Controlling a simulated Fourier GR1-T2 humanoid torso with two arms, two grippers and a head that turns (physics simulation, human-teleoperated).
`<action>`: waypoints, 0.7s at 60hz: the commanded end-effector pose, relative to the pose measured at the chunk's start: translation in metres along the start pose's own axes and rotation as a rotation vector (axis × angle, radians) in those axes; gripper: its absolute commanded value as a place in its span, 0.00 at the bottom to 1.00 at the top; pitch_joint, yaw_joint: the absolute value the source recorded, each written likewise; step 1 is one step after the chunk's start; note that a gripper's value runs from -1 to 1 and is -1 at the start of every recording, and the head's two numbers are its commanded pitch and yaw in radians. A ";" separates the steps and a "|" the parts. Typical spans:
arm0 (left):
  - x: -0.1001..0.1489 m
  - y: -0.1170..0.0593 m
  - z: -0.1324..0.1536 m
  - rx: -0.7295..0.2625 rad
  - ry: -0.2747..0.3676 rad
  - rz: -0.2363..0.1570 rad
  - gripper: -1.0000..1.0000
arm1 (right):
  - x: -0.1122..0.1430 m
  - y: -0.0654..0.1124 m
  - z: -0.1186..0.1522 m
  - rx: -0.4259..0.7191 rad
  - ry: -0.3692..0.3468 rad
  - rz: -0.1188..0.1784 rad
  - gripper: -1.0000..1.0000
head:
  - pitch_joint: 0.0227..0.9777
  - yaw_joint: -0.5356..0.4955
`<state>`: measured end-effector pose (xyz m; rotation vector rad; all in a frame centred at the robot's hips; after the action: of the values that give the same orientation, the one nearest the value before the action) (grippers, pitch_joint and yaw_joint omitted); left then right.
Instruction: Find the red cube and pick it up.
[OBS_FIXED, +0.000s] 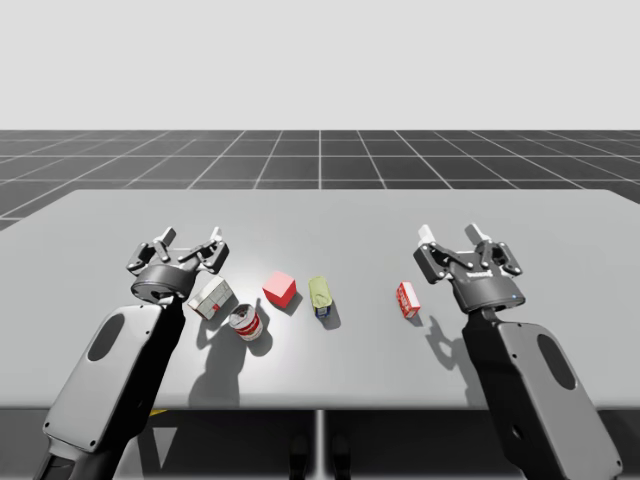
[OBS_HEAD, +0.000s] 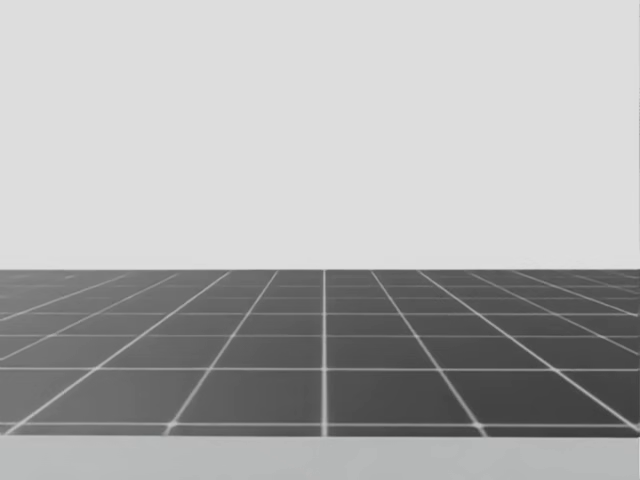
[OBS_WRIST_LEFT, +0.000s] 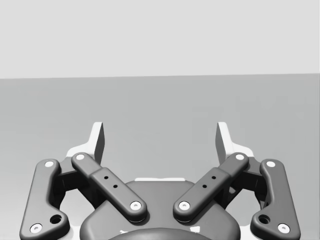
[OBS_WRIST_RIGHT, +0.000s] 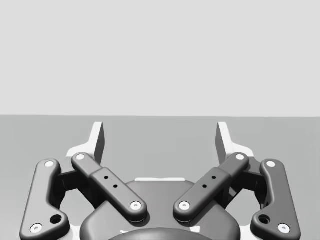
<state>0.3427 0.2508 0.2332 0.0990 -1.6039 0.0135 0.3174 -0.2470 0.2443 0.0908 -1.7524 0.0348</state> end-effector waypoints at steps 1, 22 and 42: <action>0.000 0.000 0.000 0.000 0.000 -0.001 0.00 | -0.001 0.000 0.001 -0.037 -0.048 0.001 0.00 | 0.06 0.53; 0.000 0.000 0.000 0.003 -0.001 -0.002 0.00 | 0.003 0.001 0.000 -0.027 -0.012 0.022 0.00 | 0.21 0.53; -0.001 0.000 0.000 0.002 0.003 -0.013 0.00 | 0.001 0.001 -0.001 -0.029 -0.002 0.029 0.00 | 0.51 0.57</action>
<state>0.3426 0.2508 0.2327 0.1076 -1.6023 0.0081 0.3173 -0.2460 0.2466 0.0477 -1.7607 0.0273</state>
